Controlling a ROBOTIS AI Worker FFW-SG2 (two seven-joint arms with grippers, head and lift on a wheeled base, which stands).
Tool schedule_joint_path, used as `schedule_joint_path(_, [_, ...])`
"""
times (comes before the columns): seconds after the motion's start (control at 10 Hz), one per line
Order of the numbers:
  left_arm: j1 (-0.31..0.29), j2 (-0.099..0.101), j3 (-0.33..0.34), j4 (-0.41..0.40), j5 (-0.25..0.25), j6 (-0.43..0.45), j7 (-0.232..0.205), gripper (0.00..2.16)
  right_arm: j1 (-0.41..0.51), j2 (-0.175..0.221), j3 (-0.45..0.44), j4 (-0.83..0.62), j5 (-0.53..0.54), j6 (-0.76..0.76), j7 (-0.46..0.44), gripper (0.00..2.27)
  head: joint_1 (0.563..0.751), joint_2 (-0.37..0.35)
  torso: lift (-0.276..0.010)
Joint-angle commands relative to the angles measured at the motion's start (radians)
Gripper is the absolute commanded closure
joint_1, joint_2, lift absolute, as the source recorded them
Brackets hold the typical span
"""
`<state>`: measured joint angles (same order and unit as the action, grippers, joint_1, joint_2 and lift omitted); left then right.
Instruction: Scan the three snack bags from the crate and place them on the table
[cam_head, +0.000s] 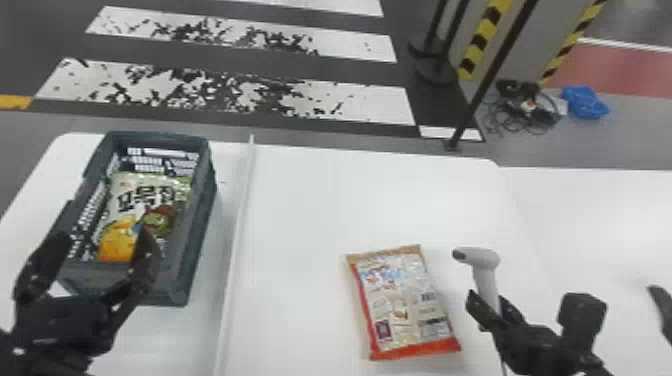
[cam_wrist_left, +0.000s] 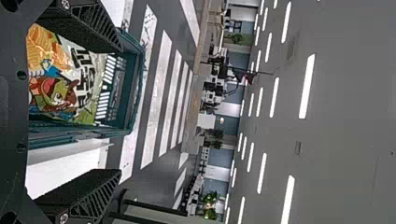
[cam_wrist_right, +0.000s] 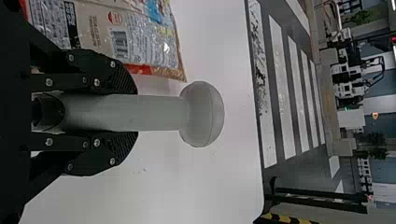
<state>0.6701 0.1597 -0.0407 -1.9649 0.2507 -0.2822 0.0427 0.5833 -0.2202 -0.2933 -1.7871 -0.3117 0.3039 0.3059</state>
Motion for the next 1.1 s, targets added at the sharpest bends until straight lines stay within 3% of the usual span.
schedule_joint_path(0.0, [-0.001, 0.004, -0.002, 0.001, -0.002, 0.002, 0.0, 0.08, -0.08, -0.022, -0.018, 0.072, 0.02, 0.042, 0.002, 2.19, 0.695, -0.194, -0.037])
schedule_joint_path(0.4, [-0.003, 0.009, -0.004, 0.004, -0.011, 0.005, 0.002, 0.08, -0.238, -0.071, -0.017, 0.307, 0.055, 0.051, 0.013, 2.19, 0.695, -0.263, -0.037])
schedule_joint_path(0.6, [-0.006, 0.011, -0.005, 0.003, -0.011, 0.012, 0.002, 0.08, -0.247, -0.079, -0.015, 0.334, 0.065, 0.045, 0.016, 2.06, 0.695, -0.292, -0.037])
schedule_joint_path(0.7, [-0.012, 0.011, -0.008, 0.003, -0.013, 0.018, 0.002, 0.08, -0.246, -0.08, -0.015, 0.334, 0.065, 0.039, 0.016, 1.45, 0.695, -0.298, -0.037])
schedule_joint_path(0.8, [-0.014, 0.011, -0.015, 0.003, -0.024, 0.024, 0.005, 0.08, -0.238, -0.08, -0.015, 0.33, 0.062, 0.015, 0.019, 0.35, 0.695, -0.302, -0.037])
schedule_joint_path(0.9, [-0.014, 0.011, -0.019, 0.003, -0.033, 0.024, 0.008, 0.08, -0.235, -0.08, -0.018, 0.317, 0.062, 0.015, 0.018, 0.02, 0.695, -0.304, -0.037])
schedule_joint_path(1.0, [-0.014, 0.011, -0.021, 0.003, -0.038, 0.024, 0.009, 0.08, -0.22, -0.084, -0.02, 0.288, 0.065, 0.011, 0.018, 0.02, 0.695, -0.308, -0.037])
